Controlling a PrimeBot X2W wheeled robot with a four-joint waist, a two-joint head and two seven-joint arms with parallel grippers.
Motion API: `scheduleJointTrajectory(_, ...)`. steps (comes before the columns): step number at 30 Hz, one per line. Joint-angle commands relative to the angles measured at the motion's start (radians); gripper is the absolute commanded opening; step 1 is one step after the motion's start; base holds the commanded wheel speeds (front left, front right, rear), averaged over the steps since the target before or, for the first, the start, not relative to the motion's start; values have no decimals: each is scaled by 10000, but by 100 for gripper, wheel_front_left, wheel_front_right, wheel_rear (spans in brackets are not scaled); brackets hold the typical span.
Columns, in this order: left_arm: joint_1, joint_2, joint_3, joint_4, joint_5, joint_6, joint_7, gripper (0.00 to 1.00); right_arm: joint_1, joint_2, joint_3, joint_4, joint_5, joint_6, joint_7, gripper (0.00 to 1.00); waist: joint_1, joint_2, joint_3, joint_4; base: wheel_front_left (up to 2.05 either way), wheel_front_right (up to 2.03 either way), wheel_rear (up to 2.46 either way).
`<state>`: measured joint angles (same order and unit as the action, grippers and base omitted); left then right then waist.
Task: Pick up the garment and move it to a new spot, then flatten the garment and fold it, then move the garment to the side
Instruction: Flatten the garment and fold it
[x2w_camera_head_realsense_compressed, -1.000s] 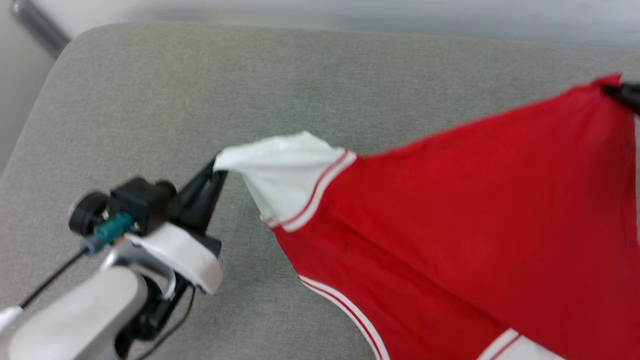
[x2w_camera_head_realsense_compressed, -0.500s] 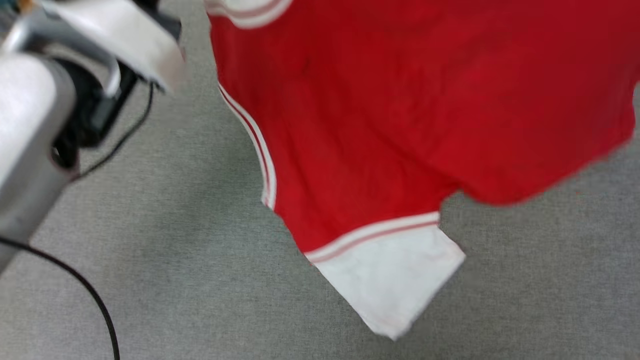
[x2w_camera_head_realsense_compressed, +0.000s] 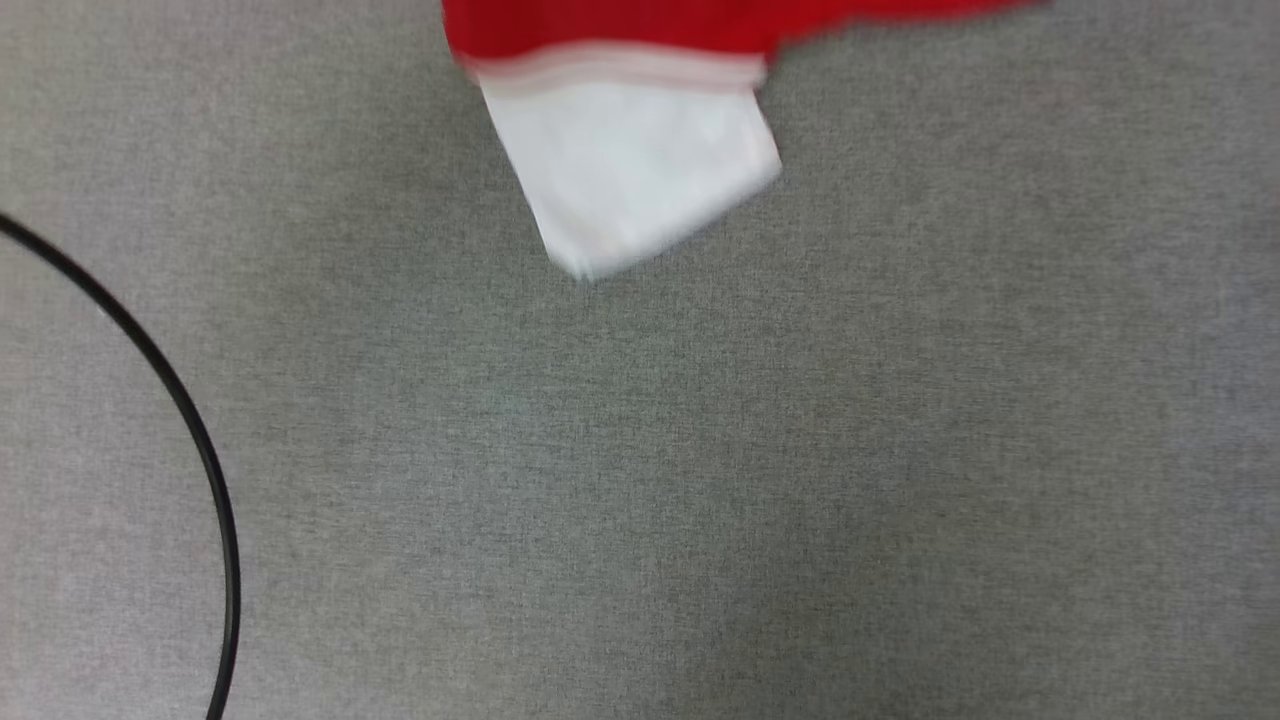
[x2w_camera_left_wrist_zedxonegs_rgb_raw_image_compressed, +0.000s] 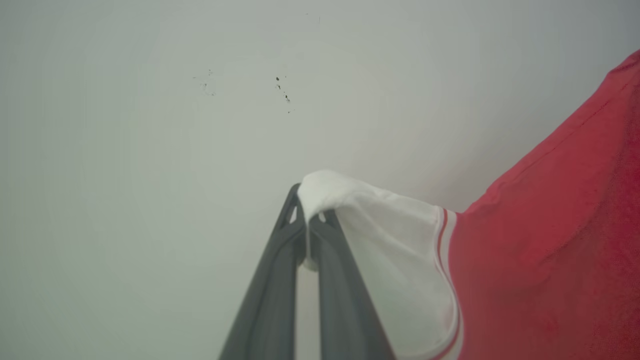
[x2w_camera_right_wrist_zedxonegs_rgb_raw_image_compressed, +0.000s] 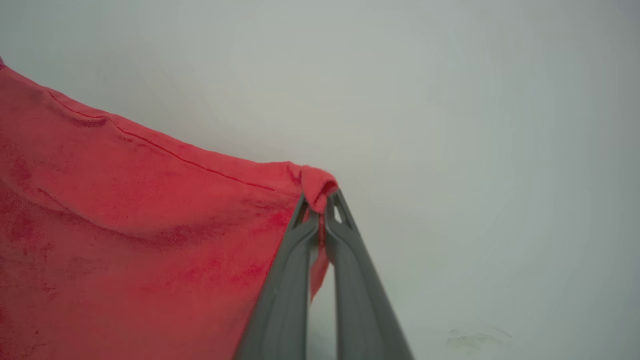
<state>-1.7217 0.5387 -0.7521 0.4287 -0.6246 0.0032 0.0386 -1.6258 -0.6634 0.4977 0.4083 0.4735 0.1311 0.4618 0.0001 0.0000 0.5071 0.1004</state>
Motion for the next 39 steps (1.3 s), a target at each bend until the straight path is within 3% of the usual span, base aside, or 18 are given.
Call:
scheduleJointTrajectory(1, -479, -123, 88, 253, 114, -22, -148, 0, -413, 115, 61, 219, -123, -7, -90, 0, -1, 0, 169, 37, 0, 0, 0)
scheduleJointTrajectory(9, -2447, -617, 181, 2037, 368, -439, -413, 0, -2648, 675, 870, 1736, -593, -7, -778, 0, -1, 0, 754, 2, 0, 0, 0)
scheduleJointTrajectory(17, -2629, -822, 134, 3393, 172, -851, -977, 0, -3333, 1047, 1904, 3045, -117, -7, -1449, 0, -1, 0, 1008, 79, 0, 0, 0)
scheduleJointTrajectory(28, -692, -1138, -450, 3985, -168, -1154, -1595, 0, -1708, 1336, 3100, 4294, 1151, -7, -2555, 0, -1, 0, 634, 1, 0, 0, 0)
scheduleJointTrajectory(39, 3464, -584, -1119, 3414, -790, -1142, -2351, 0, 1734, 1266, 4615, 4098, 2514, -7, -3810, 0, -1, 0, -665, -256, 0, 0, 0)
